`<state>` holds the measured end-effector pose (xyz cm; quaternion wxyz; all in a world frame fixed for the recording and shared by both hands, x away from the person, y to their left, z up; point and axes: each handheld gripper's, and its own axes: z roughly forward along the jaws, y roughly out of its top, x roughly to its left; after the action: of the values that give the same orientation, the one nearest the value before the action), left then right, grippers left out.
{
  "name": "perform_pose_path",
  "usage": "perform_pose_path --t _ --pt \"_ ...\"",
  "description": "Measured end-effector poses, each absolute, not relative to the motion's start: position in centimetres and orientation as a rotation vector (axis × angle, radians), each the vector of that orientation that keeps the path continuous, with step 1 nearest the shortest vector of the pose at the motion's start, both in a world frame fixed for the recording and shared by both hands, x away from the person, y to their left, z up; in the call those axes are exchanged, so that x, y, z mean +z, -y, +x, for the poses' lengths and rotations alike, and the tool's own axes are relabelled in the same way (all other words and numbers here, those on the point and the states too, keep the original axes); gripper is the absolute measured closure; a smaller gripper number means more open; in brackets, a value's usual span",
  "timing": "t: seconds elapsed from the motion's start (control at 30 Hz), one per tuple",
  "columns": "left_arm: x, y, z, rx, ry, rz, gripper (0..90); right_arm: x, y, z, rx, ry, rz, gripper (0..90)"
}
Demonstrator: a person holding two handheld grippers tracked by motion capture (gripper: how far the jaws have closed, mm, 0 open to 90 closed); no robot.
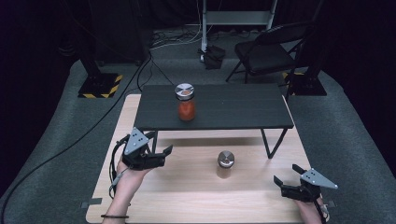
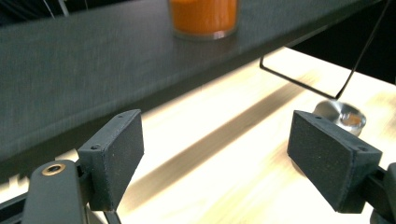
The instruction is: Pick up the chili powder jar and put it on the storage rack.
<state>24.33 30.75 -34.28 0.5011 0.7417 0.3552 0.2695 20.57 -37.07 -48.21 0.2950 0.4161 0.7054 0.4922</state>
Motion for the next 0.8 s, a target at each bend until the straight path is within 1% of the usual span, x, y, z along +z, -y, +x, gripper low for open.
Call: perform_pose_path --t 0.37,0.8 --pt "-40.2 -32.3 22.2 0.667 -0.875 1.806 17.6 -48.2 36.9 20.5 1.304 -1.872 1.112 5.5" --pt "-45.0 -33.4 20.0 0.687 -0.914 1.787 17.5 -48.2 36.8 20.4 1.297 -1.872 1.111 5.5"
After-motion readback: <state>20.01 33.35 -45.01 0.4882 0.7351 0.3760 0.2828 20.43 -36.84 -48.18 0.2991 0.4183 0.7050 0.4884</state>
